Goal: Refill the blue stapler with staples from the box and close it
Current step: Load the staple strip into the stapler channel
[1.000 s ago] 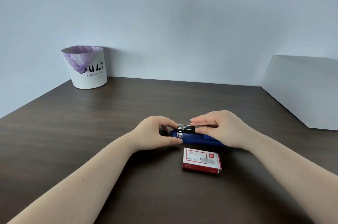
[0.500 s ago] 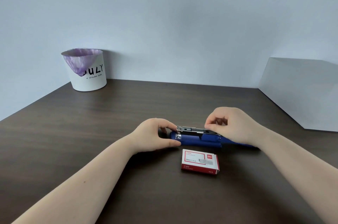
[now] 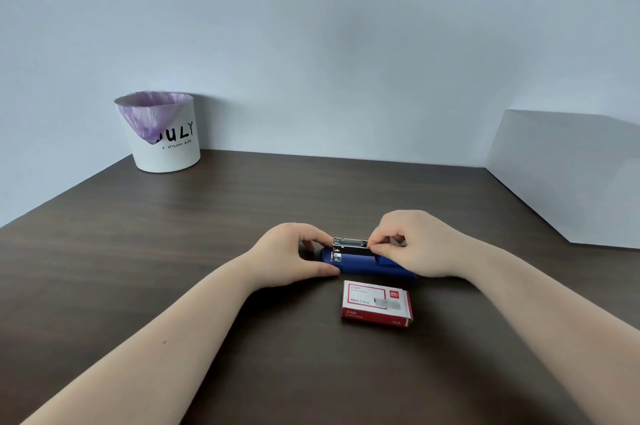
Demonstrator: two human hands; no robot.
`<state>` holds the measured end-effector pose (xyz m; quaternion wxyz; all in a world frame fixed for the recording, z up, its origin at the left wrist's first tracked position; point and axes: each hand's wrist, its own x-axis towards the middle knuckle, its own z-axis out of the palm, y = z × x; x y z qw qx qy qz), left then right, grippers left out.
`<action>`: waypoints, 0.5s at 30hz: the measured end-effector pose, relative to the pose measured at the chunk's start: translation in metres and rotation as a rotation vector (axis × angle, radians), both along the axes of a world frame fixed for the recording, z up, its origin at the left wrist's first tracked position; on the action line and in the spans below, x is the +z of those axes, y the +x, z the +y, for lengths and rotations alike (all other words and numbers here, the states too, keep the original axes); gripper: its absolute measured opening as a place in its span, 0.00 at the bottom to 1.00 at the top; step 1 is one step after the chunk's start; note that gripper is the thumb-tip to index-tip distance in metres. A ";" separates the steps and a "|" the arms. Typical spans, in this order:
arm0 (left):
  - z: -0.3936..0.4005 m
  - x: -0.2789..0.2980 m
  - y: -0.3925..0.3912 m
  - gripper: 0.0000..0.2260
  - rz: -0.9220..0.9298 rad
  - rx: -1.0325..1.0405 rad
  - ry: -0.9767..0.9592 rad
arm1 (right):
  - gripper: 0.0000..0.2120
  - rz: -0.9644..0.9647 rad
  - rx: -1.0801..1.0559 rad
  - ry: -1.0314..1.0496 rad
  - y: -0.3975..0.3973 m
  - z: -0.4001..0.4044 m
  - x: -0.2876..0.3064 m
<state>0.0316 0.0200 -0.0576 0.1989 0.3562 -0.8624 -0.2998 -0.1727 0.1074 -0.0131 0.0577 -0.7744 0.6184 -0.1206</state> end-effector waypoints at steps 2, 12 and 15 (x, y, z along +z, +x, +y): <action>0.000 0.000 0.000 0.16 -0.004 0.006 -0.005 | 0.10 0.019 0.034 0.006 0.004 -0.002 -0.001; -0.002 -0.002 -0.001 0.14 -0.002 0.005 -0.037 | 0.10 -0.029 0.034 0.006 -0.001 -0.003 -0.002; -0.001 -0.002 -0.002 0.13 0.001 0.001 -0.047 | 0.10 -0.035 0.020 0.017 -0.002 -0.001 0.001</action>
